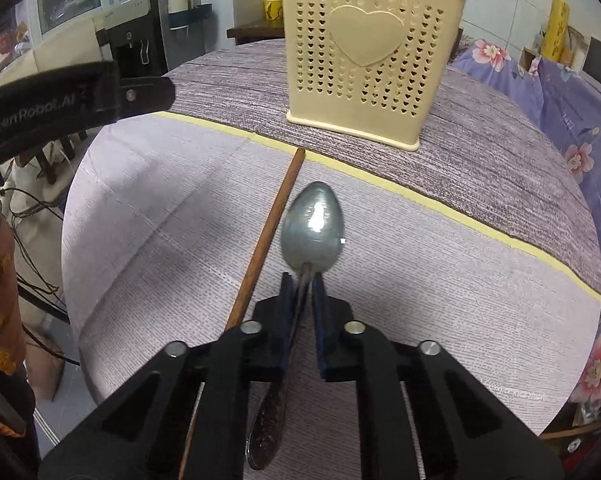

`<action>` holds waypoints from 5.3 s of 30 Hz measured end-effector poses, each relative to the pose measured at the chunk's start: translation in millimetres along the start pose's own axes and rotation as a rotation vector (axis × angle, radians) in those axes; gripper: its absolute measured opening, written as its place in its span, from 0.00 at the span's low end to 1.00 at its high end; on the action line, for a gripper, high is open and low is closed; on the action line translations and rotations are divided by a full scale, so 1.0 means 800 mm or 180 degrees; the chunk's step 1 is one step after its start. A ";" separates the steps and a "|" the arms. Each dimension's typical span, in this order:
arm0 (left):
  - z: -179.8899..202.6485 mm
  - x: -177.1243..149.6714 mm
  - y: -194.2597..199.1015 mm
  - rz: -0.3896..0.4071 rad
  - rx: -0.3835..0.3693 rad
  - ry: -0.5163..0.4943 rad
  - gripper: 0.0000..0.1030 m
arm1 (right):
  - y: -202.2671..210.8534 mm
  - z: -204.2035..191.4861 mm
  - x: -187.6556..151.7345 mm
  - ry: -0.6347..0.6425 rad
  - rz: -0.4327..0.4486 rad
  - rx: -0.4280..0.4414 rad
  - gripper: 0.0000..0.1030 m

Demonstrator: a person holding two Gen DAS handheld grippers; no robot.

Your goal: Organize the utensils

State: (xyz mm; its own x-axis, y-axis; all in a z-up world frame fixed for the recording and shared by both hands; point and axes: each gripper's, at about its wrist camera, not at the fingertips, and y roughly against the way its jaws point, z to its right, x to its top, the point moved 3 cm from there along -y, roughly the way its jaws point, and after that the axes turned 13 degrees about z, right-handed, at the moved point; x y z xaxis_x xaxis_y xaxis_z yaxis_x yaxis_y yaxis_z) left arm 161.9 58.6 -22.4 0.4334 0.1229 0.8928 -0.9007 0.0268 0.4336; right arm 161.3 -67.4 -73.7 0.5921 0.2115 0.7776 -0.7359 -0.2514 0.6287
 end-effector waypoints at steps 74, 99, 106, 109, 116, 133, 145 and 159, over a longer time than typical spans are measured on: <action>0.086 0.040 -0.041 -0.0215 -0.0653 -0.0129 0.08 | 0.013 0.146 0.077 -0.0577 0.0392 0.0029 0.37; 0.069 0.176 0.064 0.0756 -0.0886 -0.0109 0.08 | 0.119 0.128 0.191 -0.0339 0.1060 0.0399 0.36; 0.081 0.288 0.088 0.1206 -0.0949 -0.0073 0.08 | 0.157 0.127 0.309 -0.0186 0.1536 0.0328 0.37; 0.087 0.327 0.081 0.1371 -0.0817 -0.0092 0.08 | 0.154 0.130 0.345 -0.0229 0.1614 0.0287 0.37; 0.094 0.292 0.018 0.1124 -0.0643 -0.0163 0.08 | 0.082 0.127 0.325 -0.0233 0.1385 0.0075 0.37; 0.084 0.182 -0.053 0.0581 -0.0524 -0.0223 0.04 | -0.004 0.114 0.240 -0.0099 0.1142 -0.0168 0.37; 0.085 0.175 -0.039 0.0702 -0.0494 -0.0353 0.04 | 0.013 0.118 0.219 -0.0094 0.1369 -0.0220 0.60; 0.042 0.106 0.062 0.1540 -0.0598 -0.0268 0.95 | 0.111 0.152 0.127 -0.0314 0.1834 -0.0530 0.94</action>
State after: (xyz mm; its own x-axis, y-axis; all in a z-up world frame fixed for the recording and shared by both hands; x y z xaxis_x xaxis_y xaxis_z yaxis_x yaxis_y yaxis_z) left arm 154.9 36.6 79.1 -0.0394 0.0854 0.9956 -0.9848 0.1651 -0.0532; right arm 196.4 -182.8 62.1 0.1048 -0.0051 0.9945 -0.9838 -0.1467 0.1029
